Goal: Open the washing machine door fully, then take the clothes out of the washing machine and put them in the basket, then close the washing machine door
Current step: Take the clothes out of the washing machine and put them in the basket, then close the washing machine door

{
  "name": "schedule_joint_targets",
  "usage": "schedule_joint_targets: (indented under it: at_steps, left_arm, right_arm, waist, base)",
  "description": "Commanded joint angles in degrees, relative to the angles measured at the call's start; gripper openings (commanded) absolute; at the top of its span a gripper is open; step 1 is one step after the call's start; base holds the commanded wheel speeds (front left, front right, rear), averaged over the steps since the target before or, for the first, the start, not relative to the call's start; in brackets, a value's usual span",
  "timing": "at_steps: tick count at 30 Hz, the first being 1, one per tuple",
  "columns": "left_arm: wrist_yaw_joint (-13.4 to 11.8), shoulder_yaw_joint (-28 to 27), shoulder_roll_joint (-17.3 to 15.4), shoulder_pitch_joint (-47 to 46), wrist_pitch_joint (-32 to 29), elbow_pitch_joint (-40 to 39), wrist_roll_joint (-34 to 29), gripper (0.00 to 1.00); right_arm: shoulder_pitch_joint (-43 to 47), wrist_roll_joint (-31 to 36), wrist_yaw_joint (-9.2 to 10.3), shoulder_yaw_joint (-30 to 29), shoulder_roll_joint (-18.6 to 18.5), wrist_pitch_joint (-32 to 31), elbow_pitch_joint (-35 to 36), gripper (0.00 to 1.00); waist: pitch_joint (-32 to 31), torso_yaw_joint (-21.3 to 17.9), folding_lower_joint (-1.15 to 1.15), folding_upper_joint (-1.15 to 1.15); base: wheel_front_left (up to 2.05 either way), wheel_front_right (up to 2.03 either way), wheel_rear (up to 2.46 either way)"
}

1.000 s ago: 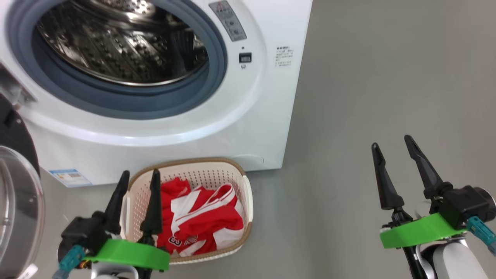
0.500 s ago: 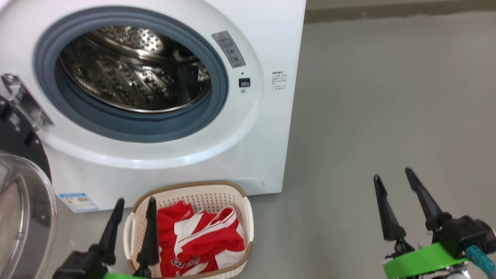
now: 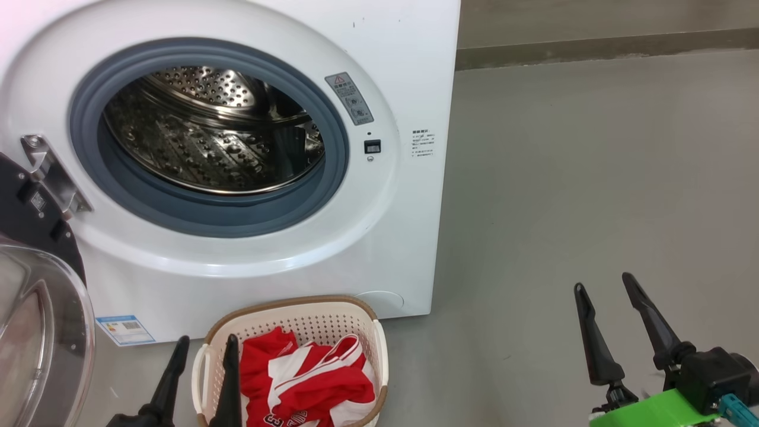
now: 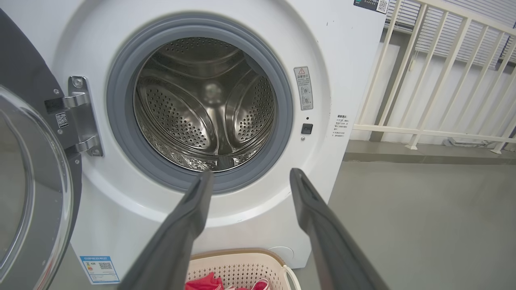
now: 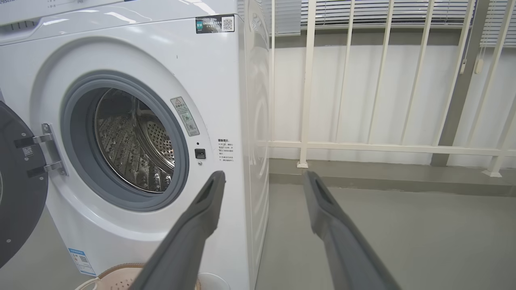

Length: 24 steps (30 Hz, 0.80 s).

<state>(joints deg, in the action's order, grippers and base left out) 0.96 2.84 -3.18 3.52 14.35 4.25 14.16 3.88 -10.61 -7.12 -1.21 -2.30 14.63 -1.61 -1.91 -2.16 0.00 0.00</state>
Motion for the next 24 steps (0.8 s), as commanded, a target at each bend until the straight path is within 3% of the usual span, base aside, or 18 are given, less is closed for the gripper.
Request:
schedule_joint_targets:
  at_steps: [1,15,24]
  left_arm:
    - [-0.5,-1.8,-1.0,-0.9,0.2,-1.8,-0.3,1.0]
    - [-1.5,-1.3,-1.3,-0.4,-0.4,-1.8,-0.2,1.0]
    - [-1.8,-0.9,-1.9,-0.8,-0.4,-1.7,-0.2,1.0]
  right_arm:
    - [-0.2,-0.5,-0.36,1.1,-0.6,0.4,1.7,1.0]
    - [0.2,-0.8,-0.36,1.3,-0.6,0.4,1.5,1.0]
    - [0.2,-0.8,-0.36,0.7,-0.6,0.4,1.1,1.0]
  waist:
    - [0.0,0.0,0.0,0.0]
    - [-0.4,-0.1,0.0,0.0]
    - [-0.8,0.0,0.0,0.0]
  base:
    - [0.0,0.0,0.0]
    - [-0.06,0.02,0.04]
    - [-1.35,0.9,0.45]
